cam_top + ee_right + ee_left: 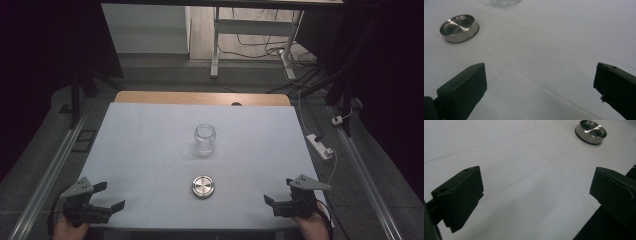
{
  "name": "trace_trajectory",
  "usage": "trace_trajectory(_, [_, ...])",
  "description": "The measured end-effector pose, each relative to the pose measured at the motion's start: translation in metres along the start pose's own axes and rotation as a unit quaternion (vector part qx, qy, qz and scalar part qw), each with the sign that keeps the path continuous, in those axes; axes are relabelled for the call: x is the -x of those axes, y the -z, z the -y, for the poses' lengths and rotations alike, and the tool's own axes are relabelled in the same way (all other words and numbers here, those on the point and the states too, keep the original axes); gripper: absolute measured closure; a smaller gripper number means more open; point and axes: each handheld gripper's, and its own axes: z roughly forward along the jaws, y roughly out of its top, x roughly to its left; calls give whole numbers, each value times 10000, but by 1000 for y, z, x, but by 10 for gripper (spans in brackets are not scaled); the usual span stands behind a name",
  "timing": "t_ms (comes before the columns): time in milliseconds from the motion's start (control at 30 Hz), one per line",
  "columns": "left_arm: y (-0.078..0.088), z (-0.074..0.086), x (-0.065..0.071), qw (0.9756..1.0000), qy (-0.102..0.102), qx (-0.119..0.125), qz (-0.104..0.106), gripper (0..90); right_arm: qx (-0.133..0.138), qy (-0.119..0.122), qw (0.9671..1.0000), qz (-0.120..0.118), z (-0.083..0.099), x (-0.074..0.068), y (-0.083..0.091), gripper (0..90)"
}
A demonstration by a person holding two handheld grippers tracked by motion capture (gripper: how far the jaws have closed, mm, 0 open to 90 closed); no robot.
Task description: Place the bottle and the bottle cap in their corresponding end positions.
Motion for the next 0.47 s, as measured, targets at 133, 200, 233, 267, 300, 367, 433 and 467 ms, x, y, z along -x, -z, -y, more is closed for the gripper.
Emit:
trace_trajectory(133, [2, 6, -1, 9999, 71, -71, -54, 0, -75, -101, 9999, 22, 8, 3, 4, 0])
trace_trajectory(200, [2, 8, -1, 9998, 98, -156, -118, 0, -146, -160, 9998, 25, 11, 4, 5, 0])
trace_trajectory(233, [2, 8, 0, 9998, 84, -151, -133, 0, -167, -182, 9997, 36, 12, 4, 5, 0])
trace_trajectory(267, [3, 9, 0, 9997, 88, -147, -147, 0, -129, -204, 9997, 40, 13, 4, 7, 0])
trace_trajectory(300, [3, 9, 0, 9997, 104, -166, -165, 0, -114, -222, 9997, 43, 13, 5, 8, 0])
trace_trajectory(367, [2, 9, 0, 9995, 127, -208, -204, 0, -146, -299, 9994, 18, 14, 6, 8, 0])
trace_trajectory(433, [1, 8, -1, 9994, 170, -245, -193, 0, -118, -336, 9994, 12, 14, 7, 9, 0])
trace_trajectory(467, [1, 8, -1, 9993, 183, -254, -195, 0, -132, -336, 9993, 18, 14, 7, 8, 0])
